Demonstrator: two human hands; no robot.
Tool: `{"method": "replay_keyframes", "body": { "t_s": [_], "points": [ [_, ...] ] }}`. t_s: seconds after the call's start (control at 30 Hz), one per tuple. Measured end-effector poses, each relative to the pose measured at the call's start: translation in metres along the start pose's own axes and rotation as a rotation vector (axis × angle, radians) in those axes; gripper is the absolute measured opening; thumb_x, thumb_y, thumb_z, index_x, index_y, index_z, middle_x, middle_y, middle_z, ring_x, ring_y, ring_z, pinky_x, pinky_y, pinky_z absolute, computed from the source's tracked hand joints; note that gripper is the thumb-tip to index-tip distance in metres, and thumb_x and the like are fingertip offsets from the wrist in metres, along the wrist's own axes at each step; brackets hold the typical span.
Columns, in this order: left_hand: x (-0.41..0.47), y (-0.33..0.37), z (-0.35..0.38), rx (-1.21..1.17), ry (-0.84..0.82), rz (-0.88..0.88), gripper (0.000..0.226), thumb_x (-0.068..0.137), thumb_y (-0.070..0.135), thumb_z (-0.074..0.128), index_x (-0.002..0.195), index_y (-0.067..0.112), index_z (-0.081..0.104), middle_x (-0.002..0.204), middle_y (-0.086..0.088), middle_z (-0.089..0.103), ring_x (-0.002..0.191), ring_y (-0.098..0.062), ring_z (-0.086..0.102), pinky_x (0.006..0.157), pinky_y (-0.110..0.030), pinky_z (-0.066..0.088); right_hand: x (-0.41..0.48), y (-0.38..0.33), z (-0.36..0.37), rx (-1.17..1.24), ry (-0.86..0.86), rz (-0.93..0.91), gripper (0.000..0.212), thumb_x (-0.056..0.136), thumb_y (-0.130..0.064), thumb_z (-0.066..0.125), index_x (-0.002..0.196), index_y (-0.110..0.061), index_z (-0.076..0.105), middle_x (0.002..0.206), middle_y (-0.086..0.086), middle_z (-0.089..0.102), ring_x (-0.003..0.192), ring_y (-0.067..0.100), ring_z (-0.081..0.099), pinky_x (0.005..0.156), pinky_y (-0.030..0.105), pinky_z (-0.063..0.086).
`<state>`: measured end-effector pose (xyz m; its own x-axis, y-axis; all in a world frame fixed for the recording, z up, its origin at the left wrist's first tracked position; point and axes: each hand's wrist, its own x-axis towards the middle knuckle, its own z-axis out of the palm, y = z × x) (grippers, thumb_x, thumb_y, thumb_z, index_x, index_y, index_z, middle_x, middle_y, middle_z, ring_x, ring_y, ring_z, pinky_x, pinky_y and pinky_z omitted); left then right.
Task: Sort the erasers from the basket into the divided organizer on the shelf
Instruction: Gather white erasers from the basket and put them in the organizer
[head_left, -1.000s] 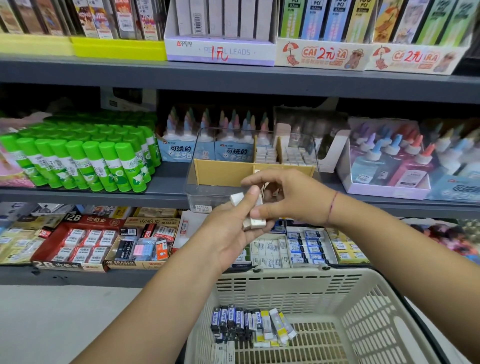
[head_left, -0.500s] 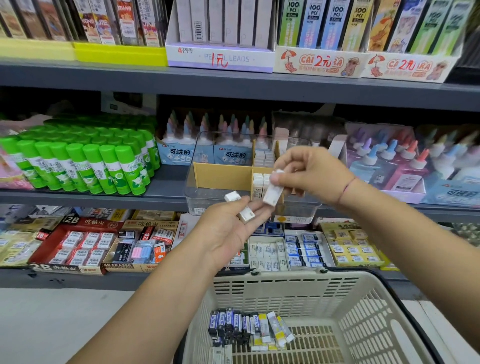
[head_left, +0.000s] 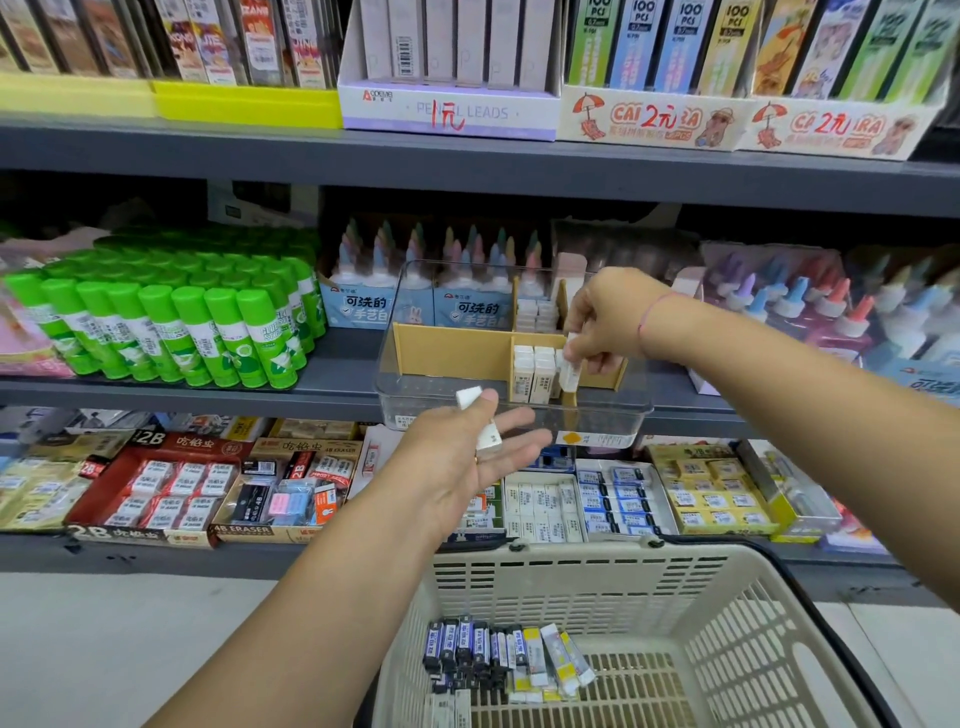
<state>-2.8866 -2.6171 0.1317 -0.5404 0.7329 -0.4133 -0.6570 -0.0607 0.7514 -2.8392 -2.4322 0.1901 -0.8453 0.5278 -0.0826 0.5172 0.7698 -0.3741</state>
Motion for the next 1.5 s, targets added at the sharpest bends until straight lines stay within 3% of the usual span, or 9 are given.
{"method": "replay_keyframes", "body": {
  "t_s": [0.2, 0.43, 0.63, 0.9, 1.03, 1.17, 1.3, 1.4, 1.5],
  "points": [
    [0.005, 0.0, -0.004, -0.045, 0.069, 0.036, 0.02, 0.096, 0.01, 0.053, 0.105, -0.006, 0.06, 0.101, -0.022, 0.067, 0.084, -0.028, 0.07, 0.07, -0.032, 0.059, 0.009, 0.001, 0.03, -0.374, 0.097, -0.053, 0.027, 0.078, -0.028, 0.076, 0.098, -0.015, 0.064, 0.099, 0.003, 0.064, 0.086, 0.02, 0.058, 0.072, 0.028, 0.047],
    [0.007, -0.001, -0.006, 0.098, 0.118, 0.026, 0.014, 0.094, 0.014, 0.057, 0.104, 0.009, 0.066, 0.088, -0.008, 0.067, 0.08, -0.017, 0.063, 0.08, -0.032, 0.053, 0.011, 0.013, 0.045, -0.28, 0.166, -0.025, 0.02, 0.077, -0.029, 0.075, 0.076, -0.024, 0.057, 0.088, -0.004, 0.063, 0.086, 0.018, 0.06, 0.067, 0.03, 0.046],
    [0.005, -0.002, -0.006, 0.072, 0.123, 0.051, 0.005, 0.09, 0.007, 0.062, 0.092, 0.011, 0.065, 0.079, -0.007, 0.072, 0.076, -0.015, 0.065, 0.065, -0.022, 0.051, 0.0, 0.016, 0.042, -0.265, 0.195, -0.049, 0.015, 0.086, -0.035, 0.065, 0.089, -0.021, 0.06, 0.086, -0.003, 0.06, 0.082, 0.017, 0.057, 0.068, 0.029, 0.046],
    [0.007, 0.0, -0.002, -0.171, 0.043, 0.097, 0.011, 0.088, -0.001, 0.06, 0.099, -0.002, 0.062, 0.078, -0.013, 0.073, 0.068, -0.014, 0.071, 0.065, -0.021, 0.059, -0.058, -0.018, 0.051, 0.977, -0.056, 0.035, 0.016, 0.089, -0.016, 0.063, 0.1, -0.006, 0.056, 0.077, 0.013, 0.066, 0.056, 0.012, 0.06, 0.051, 0.02, 0.051],
    [0.003, -0.003, 0.001, -0.066, 0.045, 0.159, 0.013, 0.088, 0.004, 0.062, 0.099, -0.001, 0.063, 0.073, -0.008, 0.071, 0.064, -0.011, 0.069, 0.062, -0.018, 0.057, -0.051, -0.016, 0.05, 1.159, -0.037, 0.112, 0.003, 0.087, -0.006, 0.064, 0.089, -0.008, 0.063, 0.065, 0.006, 0.06, 0.048, 0.006, 0.053, 0.047, 0.014, 0.048],
    [0.007, -0.006, -0.003, 0.399, 0.203, 0.409, 0.014, 0.091, 0.017, 0.062, 0.102, 0.009, 0.062, 0.09, -0.006, 0.071, 0.074, -0.01, 0.069, 0.068, -0.016, 0.055, -0.043, -0.011, 0.036, 0.965, 0.049, 0.011, 0.003, 0.085, -0.007, 0.067, 0.082, -0.009, 0.067, 0.065, 0.002, 0.061, 0.049, 0.004, 0.053, 0.047, 0.013, 0.045],
    [0.016, -0.006, -0.019, 1.091, 0.35, 0.845, 0.021, 0.098, 0.029, 0.047, 0.114, 0.023, 0.06, 0.117, 0.007, 0.056, 0.11, -0.008, 0.051, 0.089, -0.013, 0.035, -0.024, 0.004, 0.02, 0.263, 0.32, -0.103, 0.006, 0.081, -0.021, 0.074, 0.079, -0.017, 0.07, 0.07, -0.006, 0.062, 0.064, 0.006, 0.053, 0.065, 0.019, 0.046],
    [0.026, -0.014, -0.03, 1.599, 0.236, 0.717, 0.053, 0.1, 0.047, 0.03, 0.149, 0.026, 0.028, 0.156, 0.004, 0.023, 0.146, -0.016, 0.009, 0.118, -0.034, 0.003, -0.011, 0.009, 0.032, 0.001, 0.244, -0.171, 0.012, 0.079, -0.025, 0.075, 0.086, -0.016, 0.071, 0.078, -0.004, 0.065, 0.077, 0.012, 0.061, 0.078, 0.024, 0.049],
    [0.03, -0.02, -0.037, 1.893, 0.16, 0.559, 0.066, 0.095, 0.06, 0.019, 0.152, 0.033, -0.001, 0.161, 0.005, -0.009, 0.145, -0.017, -0.019, 0.116, -0.038, -0.016, 0.0, 0.01, 0.05, -0.073, 0.229, -0.217, 0.019, 0.08, -0.027, 0.074, 0.095, -0.015, 0.071, 0.088, -0.002, 0.066, 0.086, 0.014, 0.063, 0.08, 0.025, 0.049]
  ]
}}
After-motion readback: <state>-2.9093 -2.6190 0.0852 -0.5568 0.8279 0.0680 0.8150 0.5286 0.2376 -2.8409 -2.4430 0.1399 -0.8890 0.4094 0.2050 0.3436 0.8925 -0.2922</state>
